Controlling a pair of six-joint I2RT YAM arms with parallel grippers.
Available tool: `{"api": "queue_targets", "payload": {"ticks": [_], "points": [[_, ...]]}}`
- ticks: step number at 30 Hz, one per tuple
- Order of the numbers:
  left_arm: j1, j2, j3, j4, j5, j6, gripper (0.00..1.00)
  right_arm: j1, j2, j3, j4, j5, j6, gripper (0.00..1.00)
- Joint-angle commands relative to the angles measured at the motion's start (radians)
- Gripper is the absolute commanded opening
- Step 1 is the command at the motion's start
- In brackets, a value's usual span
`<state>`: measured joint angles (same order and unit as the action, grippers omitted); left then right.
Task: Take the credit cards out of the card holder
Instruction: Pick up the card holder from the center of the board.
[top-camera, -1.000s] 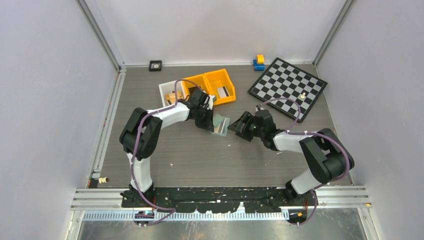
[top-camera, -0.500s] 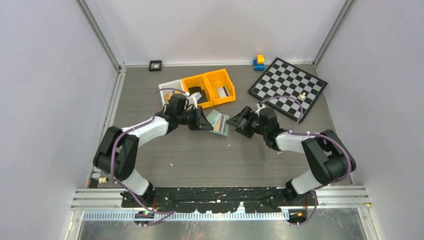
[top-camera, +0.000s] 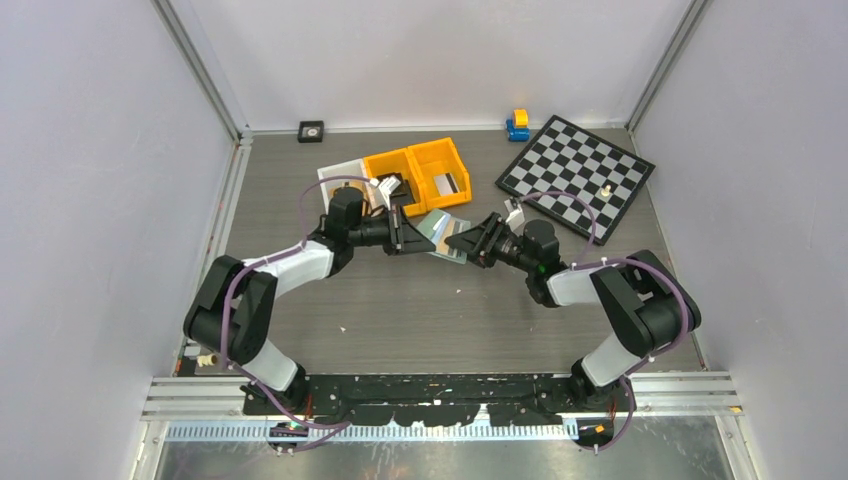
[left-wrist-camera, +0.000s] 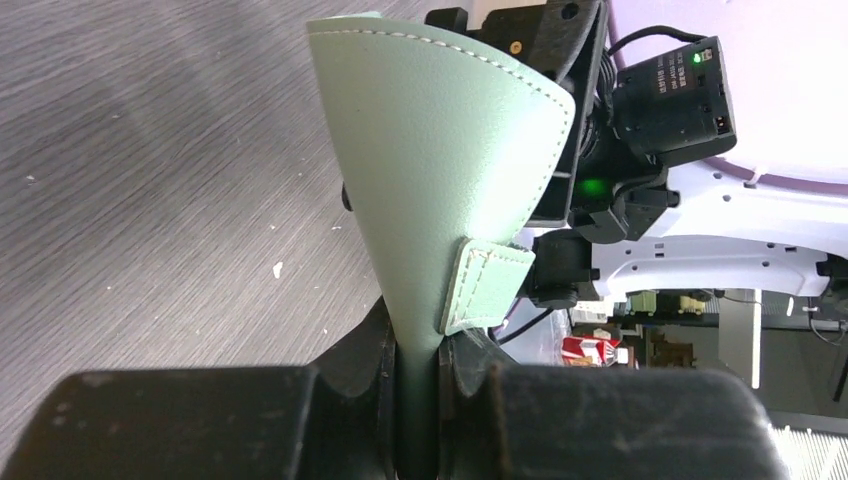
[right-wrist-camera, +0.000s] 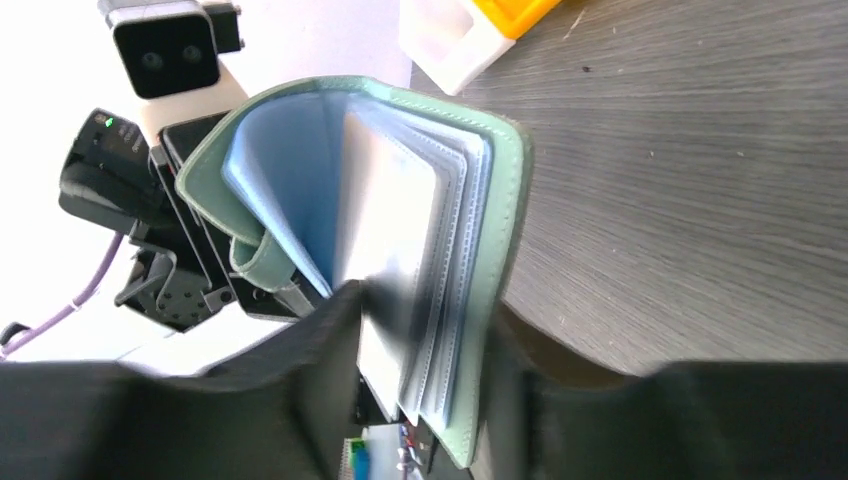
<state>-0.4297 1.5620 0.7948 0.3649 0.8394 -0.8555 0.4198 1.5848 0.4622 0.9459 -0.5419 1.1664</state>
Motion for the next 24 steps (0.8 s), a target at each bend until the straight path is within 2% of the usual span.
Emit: {"api": "queue_targets", "payload": {"ticks": [1,3,4,5,6,9,12,15,16,24], "points": [[0.005,0.01,-0.004,0.129,0.061,-0.044,0.0,0.009,0.011,0.017,0.13,-0.045,0.034,0.4],[0.005,0.015,-0.003,0.116,0.049,-0.03,0.03,0.009,-0.005,0.022,0.101,-0.044,0.018,0.19],[0.005,0.014,-0.001,0.084,0.034,-0.012,0.09,0.011,-0.022,0.032,0.043,-0.032,-0.012,0.06],[0.005,0.008,0.003,0.032,0.005,0.018,0.19,0.015,-0.055,0.051,-0.086,-0.003,-0.067,0.01],[0.005,-0.004,0.011,-0.043,-0.043,0.064,0.37,0.023,-0.095,0.07,-0.22,0.043,-0.131,0.01],[0.003,-0.062,0.036,-0.266,-0.236,0.195,0.6,0.081,-0.216,0.118,-0.507,0.202,-0.289,0.01],[-0.006,-0.119,0.02,-0.321,-0.359,0.241,0.87,0.155,-0.294,0.163,-0.668,0.345,-0.394,0.0],[-0.031,-0.135,0.014,-0.335,-0.421,0.272,0.92,0.211,-0.308,0.197,-0.755,0.44,-0.443,0.01],[-0.047,-0.136,0.019,-0.342,-0.438,0.286,0.99,0.224,-0.304,0.207,-0.772,0.458,-0.453,0.0],[-0.112,-0.191,0.01,-0.314,-0.464,0.328,1.0,0.307,-0.267,0.278,-0.878,0.606,-0.502,0.0]]}}
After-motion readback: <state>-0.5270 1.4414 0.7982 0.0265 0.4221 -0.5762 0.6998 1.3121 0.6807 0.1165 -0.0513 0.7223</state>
